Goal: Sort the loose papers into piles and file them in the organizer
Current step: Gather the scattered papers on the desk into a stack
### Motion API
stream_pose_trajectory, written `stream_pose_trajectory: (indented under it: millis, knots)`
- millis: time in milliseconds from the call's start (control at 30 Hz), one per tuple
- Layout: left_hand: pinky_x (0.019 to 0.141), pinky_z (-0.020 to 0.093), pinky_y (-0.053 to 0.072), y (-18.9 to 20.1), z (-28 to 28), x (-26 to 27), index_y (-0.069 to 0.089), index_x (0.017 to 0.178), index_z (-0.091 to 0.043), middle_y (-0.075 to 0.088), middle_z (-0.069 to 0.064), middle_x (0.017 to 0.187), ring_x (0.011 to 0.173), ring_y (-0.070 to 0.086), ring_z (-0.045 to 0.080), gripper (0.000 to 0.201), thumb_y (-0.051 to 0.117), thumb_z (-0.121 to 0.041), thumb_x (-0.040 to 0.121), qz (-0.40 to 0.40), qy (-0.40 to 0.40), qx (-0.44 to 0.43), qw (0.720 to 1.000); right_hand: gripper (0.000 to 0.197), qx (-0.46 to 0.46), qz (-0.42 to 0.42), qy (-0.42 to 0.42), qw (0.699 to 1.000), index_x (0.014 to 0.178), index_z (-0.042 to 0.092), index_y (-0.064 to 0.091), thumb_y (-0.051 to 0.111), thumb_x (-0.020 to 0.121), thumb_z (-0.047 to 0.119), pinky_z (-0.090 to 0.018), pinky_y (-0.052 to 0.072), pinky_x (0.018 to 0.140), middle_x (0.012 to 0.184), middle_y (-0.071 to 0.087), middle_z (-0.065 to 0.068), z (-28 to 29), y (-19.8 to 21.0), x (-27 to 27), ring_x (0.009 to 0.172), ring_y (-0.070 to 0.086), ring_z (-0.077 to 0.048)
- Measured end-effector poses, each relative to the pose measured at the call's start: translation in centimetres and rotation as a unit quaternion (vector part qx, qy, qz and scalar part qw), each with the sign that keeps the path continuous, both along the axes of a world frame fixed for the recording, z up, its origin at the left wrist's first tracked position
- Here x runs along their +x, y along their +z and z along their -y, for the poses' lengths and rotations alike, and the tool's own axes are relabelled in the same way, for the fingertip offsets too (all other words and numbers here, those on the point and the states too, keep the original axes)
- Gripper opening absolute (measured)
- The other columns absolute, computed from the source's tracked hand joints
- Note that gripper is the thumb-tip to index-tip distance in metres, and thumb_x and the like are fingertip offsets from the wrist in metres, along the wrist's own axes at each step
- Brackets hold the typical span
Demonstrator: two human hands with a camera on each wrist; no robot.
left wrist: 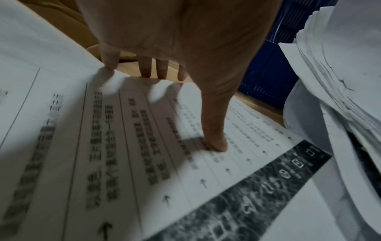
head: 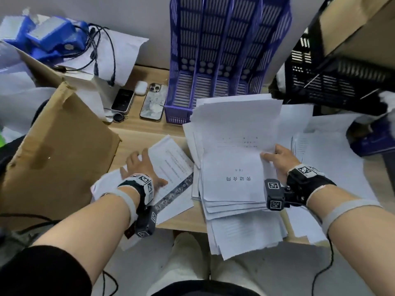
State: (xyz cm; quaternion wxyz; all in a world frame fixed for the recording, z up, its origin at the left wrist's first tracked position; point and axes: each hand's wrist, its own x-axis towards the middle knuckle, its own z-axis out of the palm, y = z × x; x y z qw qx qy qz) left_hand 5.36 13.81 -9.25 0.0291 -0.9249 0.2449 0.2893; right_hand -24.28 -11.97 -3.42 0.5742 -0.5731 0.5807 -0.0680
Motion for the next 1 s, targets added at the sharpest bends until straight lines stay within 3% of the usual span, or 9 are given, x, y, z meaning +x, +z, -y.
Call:
stream_pose_trajectory:
  millis: [133, 233, 433, 533, 600, 700, 800, 867, 1000]
  knots:
    - [0.103, 0.05, 0.036, 0.0, 0.4, 1.2, 0.027, 0.137, -0.016, 0.037, 0.014, 0.137, 0.129, 0.033, 0.035, 0.125, 0.085, -0.069, 0.04, 0.032, 0.025, 0.038, 0.998, 0.017, 0.025, 0.003, -0.035, 0.999, 0.096, 0.02, 0.069, 0.066, 0.088, 0.005, -0.043, 0.049, 0.101, 0.109, 0.072, -0.01, -1.8, -0.1, 0.6, 0.102, 0.065, -0.031]
    - [0.103, 0.049, 0.042, -0.3, 0.5, 2.6, 0.03, 0.138, -0.008, 0.044, 0.018, 0.136, 0.129, 0.04, 0.037, 0.117, 0.086, -0.063, 0.051, -0.002, 0.075, 0.045, 0.996, 0.011, 0.053, -0.002, -0.033, 0.998, 0.092, 0.021, 0.07, 0.069, 0.082, 0.015, -0.052, 0.049, 0.1, 0.11, 0.072, -0.013, -2.3, -0.9, 1.0, 0.104, 0.066, -0.035]
    - [0.079, 0.04, 0.052, -2.1, -0.8, 5.0, 0.06, 0.096, -0.026, 0.06, 0.009, 0.105, 0.094, 0.054, 0.032, 0.04, 0.061, -0.05, 0.064, -0.055, 0.014, 0.066, 0.996, 0.035, 0.109, -0.009, -0.013, 0.994, 0.098, 0.018, 0.071, 0.077, 0.064, 0.024, -0.057, 0.049, 0.099, 0.108, 0.073, -0.012, -3.1, -3.4, 2.0, 0.102, 0.067, -0.035]
    - [0.061, 0.028, 0.046, -0.9, -2.0, 5.3, 0.062, 0.101, -0.023, 0.066, 0.004, 0.083, 0.074, 0.061, 0.027, 0.027, 0.058, -0.037, 0.078, -0.097, -0.008, 0.008, 0.995, 0.031, 0.124, -0.003, 0.021, 0.992, 0.097, 0.017, 0.069, 0.079, 0.069, 0.027, -0.056, 0.049, 0.1, 0.109, 0.073, -0.011, -4.0, -3.9, 3.3, 0.105, 0.067, -0.036]
    - [0.069, 0.032, 0.044, 1.2, -2.7, 5.2, 0.061, 0.11, -0.017, 0.066, 0.006, 0.097, 0.088, 0.063, 0.031, 0.024, 0.059, -0.026, 0.088, -0.128, 0.025, -0.044, 0.99, 0.013, 0.139, 0.008, 0.01, 0.99, 0.096, 0.013, 0.067, 0.07, 0.084, 0.01, -0.054, 0.048, 0.101, 0.107, 0.072, -0.014, -5.4, -3.0, 4.6, 0.105, 0.066, -0.036]
    - [0.082, 0.034, 0.042, 3.8, -3.6, 5.7, 0.056, 0.128, -0.007, 0.063, 0.015, 0.123, 0.113, 0.059, 0.034, 0.039, 0.063, -0.017, 0.091, -0.144, 0.104, -0.141, 0.974, 0.023, 0.161, 0.033, 0.01, 0.986, 0.109, 0.008, 0.066, 0.064, 0.087, 0.002, -0.056, 0.047, 0.101, 0.111, 0.071, -0.017, -6.6, -2.2, 6.6, 0.108, 0.065, -0.039]
    - [0.097, 0.04, 0.048, 6.4, -4.4, 6.3, 0.059, 0.13, -0.013, 0.065, 0.007, 0.127, 0.117, 0.06, 0.03, 0.041, 0.065, -0.021, 0.09, -0.188, 0.156, -0.273, 0.931, 0.027, 0.162, 0.062, 0.009, 0.985, 0.117, 0.003, 0.062, 0.058, 0.091, -0.004, -0.056, 0.046, 0.102, 0.118, 0.067, -0.021, -6.8, -0.7, 8.6, 0.11, 0.063, -0.04]
    - [0.1, 0.051, 0.049, 7.8, -4.7, 6.3, 0.062, 0.127, -0.018, 0.069, 0.006, 0.124, 0.113, 0.065, 0.029, 0.038, 0.068, -0.022, 0.089, -0.247, 0.228, -0.376, 0.864, 0.021, 0.161, 0.087, 0.009, 0.983, 0.111, 0.003, 0.063, 0.058, 0.091, -0.004, -0.057, 0.045, 0.102, 0.116, 0.067, -0.022, -6.9, 0.5, 9.8, 0.109, 0.063, -0.04]
    - [0.099, 0.062, 0.046, 9.1, -3.9, 5.4, 0.059, 0.131, -0.01, 0.066, 0.017, 0.127, 0.116, 0.063, 0.039, 0.048, 0.071, -0.017, 0.085, -0.341, 0.29, -0.465, 0.764, 0.047, 0.136, 0.089, 0.035, 0.986, 0.11, 0.001, 0.066, 0.077, 0.073, 0.028, -0.064, 0.048, 0.095, 0.109, 0.072, -0.022, -6.2, 0.5, 11.4, 0.101, 0.068, -0.042]
